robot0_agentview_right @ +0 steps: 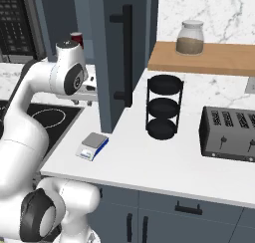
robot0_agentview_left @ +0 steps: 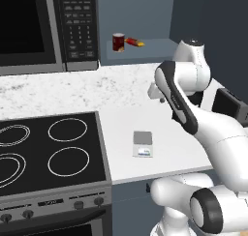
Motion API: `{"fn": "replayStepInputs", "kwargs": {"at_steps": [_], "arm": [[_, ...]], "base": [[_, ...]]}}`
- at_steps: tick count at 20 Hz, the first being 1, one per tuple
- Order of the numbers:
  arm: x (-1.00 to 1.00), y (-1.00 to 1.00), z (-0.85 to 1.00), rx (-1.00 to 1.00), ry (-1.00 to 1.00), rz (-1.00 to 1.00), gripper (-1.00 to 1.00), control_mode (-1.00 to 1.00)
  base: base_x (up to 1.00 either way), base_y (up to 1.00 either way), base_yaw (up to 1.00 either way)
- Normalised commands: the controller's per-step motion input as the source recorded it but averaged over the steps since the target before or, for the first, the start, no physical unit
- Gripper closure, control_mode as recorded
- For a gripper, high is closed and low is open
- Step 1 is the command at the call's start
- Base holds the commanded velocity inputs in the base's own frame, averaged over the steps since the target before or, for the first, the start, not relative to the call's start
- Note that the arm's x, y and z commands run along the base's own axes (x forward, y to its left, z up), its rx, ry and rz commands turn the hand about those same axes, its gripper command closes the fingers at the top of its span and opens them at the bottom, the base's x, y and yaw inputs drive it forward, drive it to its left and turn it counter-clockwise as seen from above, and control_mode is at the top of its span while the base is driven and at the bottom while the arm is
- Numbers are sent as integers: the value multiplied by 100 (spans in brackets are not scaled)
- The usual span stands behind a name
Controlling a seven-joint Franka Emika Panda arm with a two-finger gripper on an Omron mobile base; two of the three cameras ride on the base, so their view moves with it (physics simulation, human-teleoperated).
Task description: Pick the canned food and place it on the digital scale for weighing, and close the cabinet.
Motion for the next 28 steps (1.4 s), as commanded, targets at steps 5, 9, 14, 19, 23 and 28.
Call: {"fn": "replayStepInputs", "kwargs": {"at_steps": [5,9,14,19,23,28], "arm": [[-32,8,0,0,-1,1,-100,-100],[-51,3,4,0,-9,2,-100,-100],[-38,1,53,2,-15,6,-100,-100],[-4,11,62,4,-14,4,-100,-100],[6,20,73,5,-16,7,-100,-100],[12,18,70,0,-17,7,-100,-100]], "base": [[0,0,0],[0,0,0],[0,0,0],[0,0,0],[0,0,0],[0,0,0]]}}
